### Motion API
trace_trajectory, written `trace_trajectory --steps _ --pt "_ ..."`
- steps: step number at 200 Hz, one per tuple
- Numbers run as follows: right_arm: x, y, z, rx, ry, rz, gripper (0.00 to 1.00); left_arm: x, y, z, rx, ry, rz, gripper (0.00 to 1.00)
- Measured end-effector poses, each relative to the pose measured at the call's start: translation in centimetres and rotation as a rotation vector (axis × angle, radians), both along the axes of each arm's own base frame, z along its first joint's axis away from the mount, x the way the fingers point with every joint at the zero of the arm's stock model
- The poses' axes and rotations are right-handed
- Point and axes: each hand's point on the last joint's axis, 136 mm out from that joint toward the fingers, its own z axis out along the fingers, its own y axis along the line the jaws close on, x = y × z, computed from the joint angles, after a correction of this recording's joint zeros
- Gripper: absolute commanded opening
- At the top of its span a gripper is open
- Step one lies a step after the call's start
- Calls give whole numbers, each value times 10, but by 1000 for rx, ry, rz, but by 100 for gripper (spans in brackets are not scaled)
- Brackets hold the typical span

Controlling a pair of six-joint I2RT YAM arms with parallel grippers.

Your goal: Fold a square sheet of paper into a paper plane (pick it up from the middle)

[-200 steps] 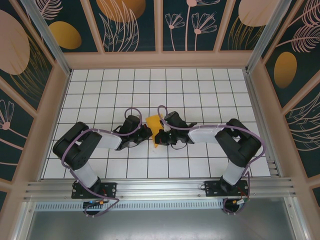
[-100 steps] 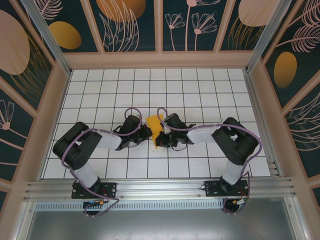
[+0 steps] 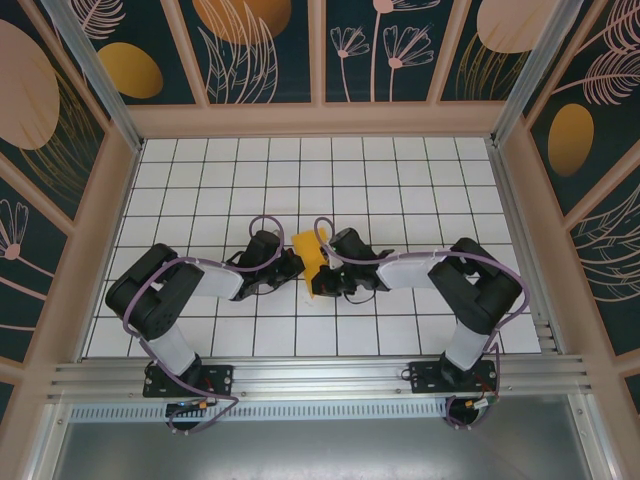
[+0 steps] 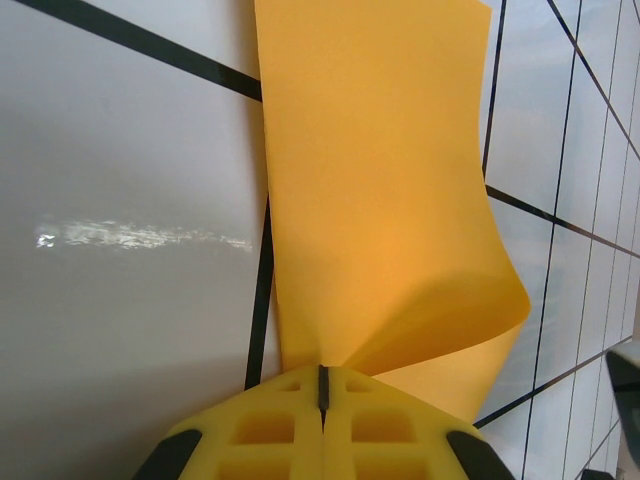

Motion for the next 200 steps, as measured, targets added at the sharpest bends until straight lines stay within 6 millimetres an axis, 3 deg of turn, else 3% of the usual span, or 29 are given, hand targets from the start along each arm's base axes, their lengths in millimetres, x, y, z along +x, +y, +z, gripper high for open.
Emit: trace_trajectory --steps 42,77,139,167,185,200 --pt "-9 3 -1 -1 4 29 7 0 0 0 0 0 0 1" --pt "-9 1 -10 -21 15 25 6 0 0 0 0 0 1 1" --pt "-8 0 -7 -35 12 23 8 0 0 0 0 0 1 1" --pt "0 -4 20 -19 -61 4 9 0 0 0 1 0 1 1" --pt "14 -8 47 26 -131 -23 9 0 0 0 1 -1 1 1" --pt "27 -14 54 34 -159 -51 8 0 1 0 3 -1 3 1"
